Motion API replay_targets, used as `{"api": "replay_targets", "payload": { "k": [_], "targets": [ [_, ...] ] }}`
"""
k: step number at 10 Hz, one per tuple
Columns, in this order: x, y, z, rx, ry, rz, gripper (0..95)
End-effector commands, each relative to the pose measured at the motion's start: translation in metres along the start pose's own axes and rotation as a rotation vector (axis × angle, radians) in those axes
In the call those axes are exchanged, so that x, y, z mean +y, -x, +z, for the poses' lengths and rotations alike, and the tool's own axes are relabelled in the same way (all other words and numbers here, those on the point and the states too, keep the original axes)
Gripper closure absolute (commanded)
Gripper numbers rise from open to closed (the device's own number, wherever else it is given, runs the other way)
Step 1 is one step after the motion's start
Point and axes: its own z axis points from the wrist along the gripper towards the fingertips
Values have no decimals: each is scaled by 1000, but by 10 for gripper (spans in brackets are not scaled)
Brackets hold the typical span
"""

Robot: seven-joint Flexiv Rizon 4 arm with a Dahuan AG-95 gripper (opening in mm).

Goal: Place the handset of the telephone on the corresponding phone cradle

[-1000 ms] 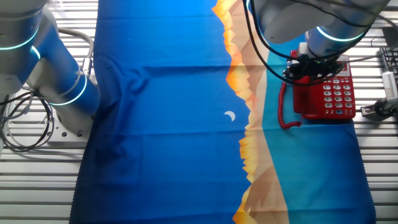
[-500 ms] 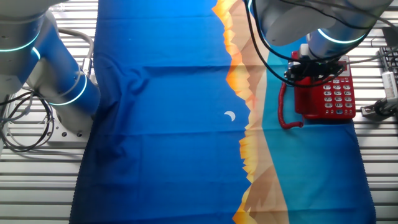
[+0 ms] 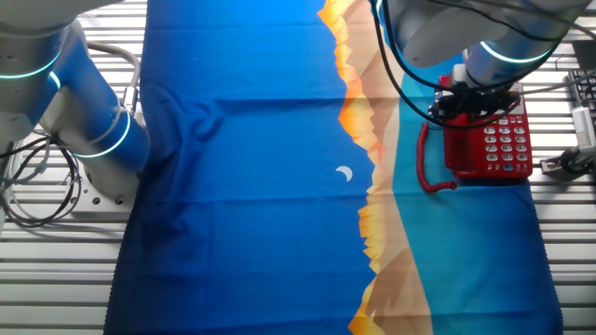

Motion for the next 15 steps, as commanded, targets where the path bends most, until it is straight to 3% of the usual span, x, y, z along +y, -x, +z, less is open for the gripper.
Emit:
{"api": "replay_targets", "payload": {
  "k": [1,15],
  "targets": [
    [-1,-1,0,-1,1,-2,950],
    [-16,2,4,6,16,-19,950]
  ]
}}
